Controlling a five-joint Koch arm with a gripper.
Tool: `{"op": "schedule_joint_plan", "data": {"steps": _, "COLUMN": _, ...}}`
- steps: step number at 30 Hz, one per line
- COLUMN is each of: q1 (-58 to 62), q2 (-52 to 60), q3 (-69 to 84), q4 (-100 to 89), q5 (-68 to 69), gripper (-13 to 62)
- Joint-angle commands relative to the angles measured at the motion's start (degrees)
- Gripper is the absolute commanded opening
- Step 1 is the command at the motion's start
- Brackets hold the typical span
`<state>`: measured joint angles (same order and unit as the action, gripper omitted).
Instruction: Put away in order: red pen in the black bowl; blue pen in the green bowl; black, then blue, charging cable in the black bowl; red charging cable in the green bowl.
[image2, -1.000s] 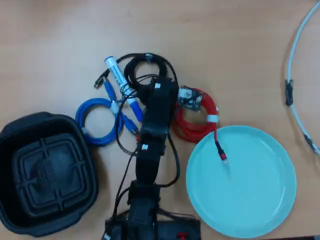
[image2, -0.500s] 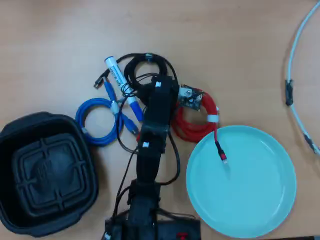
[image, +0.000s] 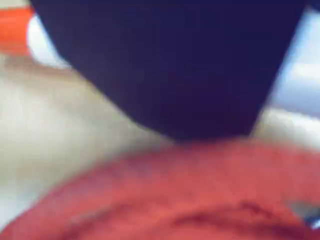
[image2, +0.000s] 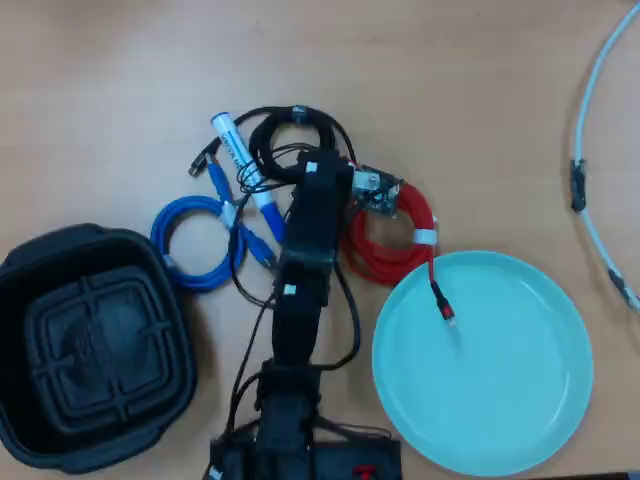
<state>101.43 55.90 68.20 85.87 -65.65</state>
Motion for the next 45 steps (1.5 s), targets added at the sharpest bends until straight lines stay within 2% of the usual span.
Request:
{"op": "schedule_joint_plan", "data": {"steps": 1, "q1": -0.70, "q2": -0.53, "q3": -0.97, "q4": 1.93, "q5": 4.22, "gripper": -8.6}}
{"op": "schedule_joint_plan", "data": {"steps": 12, "q1": -1.49, "q2": 0.18, "q3": -1.05, "q4": 3.69, "q5": 8.17, "gripper": -6.7}}
{"op": "schedule_joint_plan", "data": {"steps": 16, "q1": -3.60, "q2": 0.79, "q3": -1.23, "q4": 4.13, "q5": 14.24, "gripper": -6.7}}
{"op": "schedule_joint_plan", "data": {"steps": 20, "q1": -6.50, "q2": 8.70, "q3": -1.23, "q4": 5.10, "q5": 20.39, "gripper": -6.7}}
{"op": "schedule_joint_plan", "data": {"steps": 36, "q1": -16.00, "q2": 33.49, "q3": -1.41, "q4": 9.67, "q5": 26.19, "gripper": -6.7}}
{"op": "schedule_joint_plan", "data": {"steps": 41, "q1": -23.03, "q2": 40.08, "q3": -1.05, "q4": 11.07, "q5": 26.72, "gripper": -6.8}}
{"op": "schedule_joint_plan", "data": {"steps": 45, "q1": -31.73, "q2": 41.22, "q3": -0.26, "q4": 11.60, "q5": 29.27, "gripper": -6.8}}
